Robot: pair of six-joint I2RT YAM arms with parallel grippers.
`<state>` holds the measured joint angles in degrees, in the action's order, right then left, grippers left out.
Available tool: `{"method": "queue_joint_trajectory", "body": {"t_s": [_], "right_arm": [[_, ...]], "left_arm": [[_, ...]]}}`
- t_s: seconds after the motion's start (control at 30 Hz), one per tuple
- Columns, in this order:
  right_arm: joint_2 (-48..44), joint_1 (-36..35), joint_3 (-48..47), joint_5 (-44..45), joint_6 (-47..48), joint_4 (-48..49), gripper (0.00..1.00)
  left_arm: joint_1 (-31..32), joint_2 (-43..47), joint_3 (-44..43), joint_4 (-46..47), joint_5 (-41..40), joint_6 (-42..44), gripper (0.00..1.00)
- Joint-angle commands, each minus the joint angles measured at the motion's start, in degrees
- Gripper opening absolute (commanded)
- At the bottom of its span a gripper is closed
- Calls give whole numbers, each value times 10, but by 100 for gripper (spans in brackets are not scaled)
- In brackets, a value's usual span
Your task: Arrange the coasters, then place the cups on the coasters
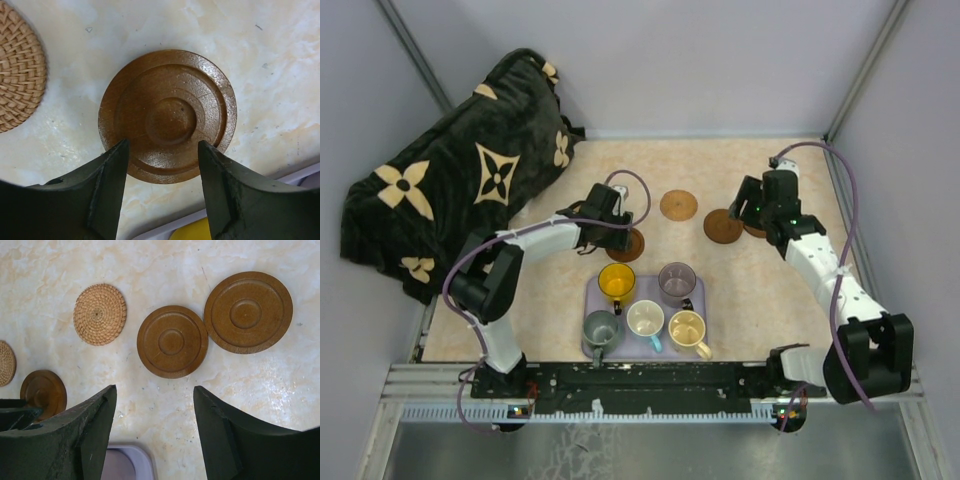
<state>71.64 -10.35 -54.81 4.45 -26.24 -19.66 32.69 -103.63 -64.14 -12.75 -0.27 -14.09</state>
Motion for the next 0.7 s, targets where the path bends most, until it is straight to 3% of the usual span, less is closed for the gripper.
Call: {"method": "queue_joint_trajectory", "body": {"t_s": [0.0,0.5,0.67], "right_arm": [[-38,0,1,-3,-7,17,64],[-34,0,-7,2,-7,28,66],[-22,0,-4,4,-2,34,66]], "left_arm": [[7,-27,-32,-61,-59,3,63],[11,-127,-109,-98,-141,-1,55],[-7,-161,-165,-100,-114,5,54]]}}
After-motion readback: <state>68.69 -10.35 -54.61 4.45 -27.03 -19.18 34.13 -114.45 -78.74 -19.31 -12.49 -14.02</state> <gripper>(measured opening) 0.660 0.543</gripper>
